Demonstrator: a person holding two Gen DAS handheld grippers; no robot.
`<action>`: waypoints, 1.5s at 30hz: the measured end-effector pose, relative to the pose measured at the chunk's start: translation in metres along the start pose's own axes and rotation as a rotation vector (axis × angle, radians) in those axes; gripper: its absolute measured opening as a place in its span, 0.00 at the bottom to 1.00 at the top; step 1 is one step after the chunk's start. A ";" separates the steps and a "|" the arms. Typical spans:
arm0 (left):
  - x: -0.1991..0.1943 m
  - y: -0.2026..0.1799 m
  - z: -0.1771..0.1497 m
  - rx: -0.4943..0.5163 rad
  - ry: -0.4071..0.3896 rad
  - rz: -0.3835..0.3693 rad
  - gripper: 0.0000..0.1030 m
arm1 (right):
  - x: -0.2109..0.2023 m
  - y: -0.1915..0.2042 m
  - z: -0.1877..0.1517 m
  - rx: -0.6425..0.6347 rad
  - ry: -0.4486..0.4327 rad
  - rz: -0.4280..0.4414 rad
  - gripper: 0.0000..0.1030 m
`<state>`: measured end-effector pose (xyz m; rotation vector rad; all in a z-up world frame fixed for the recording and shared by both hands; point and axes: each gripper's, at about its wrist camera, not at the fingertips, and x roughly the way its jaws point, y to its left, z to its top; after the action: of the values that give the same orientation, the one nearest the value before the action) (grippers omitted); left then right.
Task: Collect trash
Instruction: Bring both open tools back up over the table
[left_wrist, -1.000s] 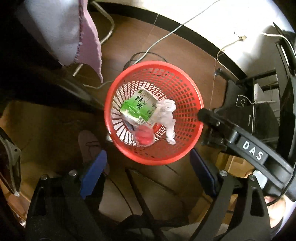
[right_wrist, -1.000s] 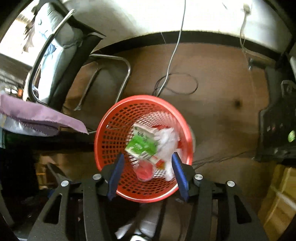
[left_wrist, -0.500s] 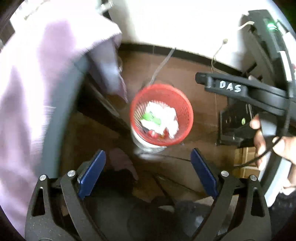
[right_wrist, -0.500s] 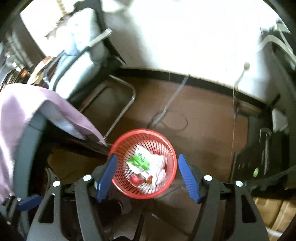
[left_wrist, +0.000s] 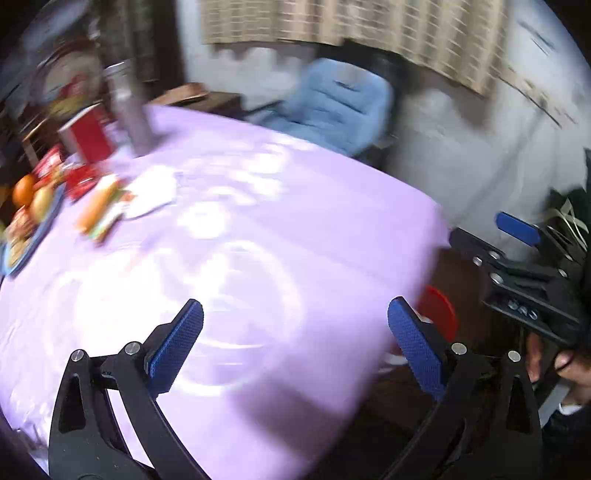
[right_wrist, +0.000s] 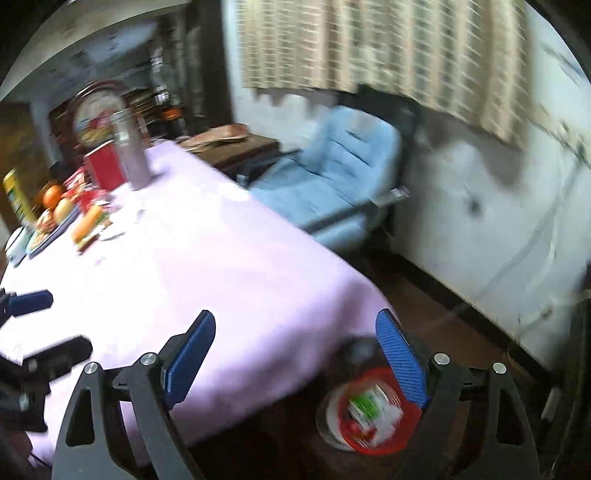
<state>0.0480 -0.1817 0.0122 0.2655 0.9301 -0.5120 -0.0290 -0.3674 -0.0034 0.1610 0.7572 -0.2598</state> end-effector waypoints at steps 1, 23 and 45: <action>-0.005 0.021 0.002 -0.027 -0.009 0.021 0.93 | 0.002 0.014 0.007 -0.021 -0.003 0.014 0.87; -0.017 0.226 0.000 -0.449 -0.094 0.259 0.93 | 0.068 0.235 0.088 -0.225 0.043 0.215 0.87; 0.029 0.304 -0.037 -0.684 -0.033 0.315 0.94 | 0.166 0.307 0.110 -0.258 0.116 0.211 0.87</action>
<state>0.1966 0.0842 -0.0326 -0.2165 0.9569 0.1057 0.2481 -0.1292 -0.0246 0.0104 0.8747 0.0491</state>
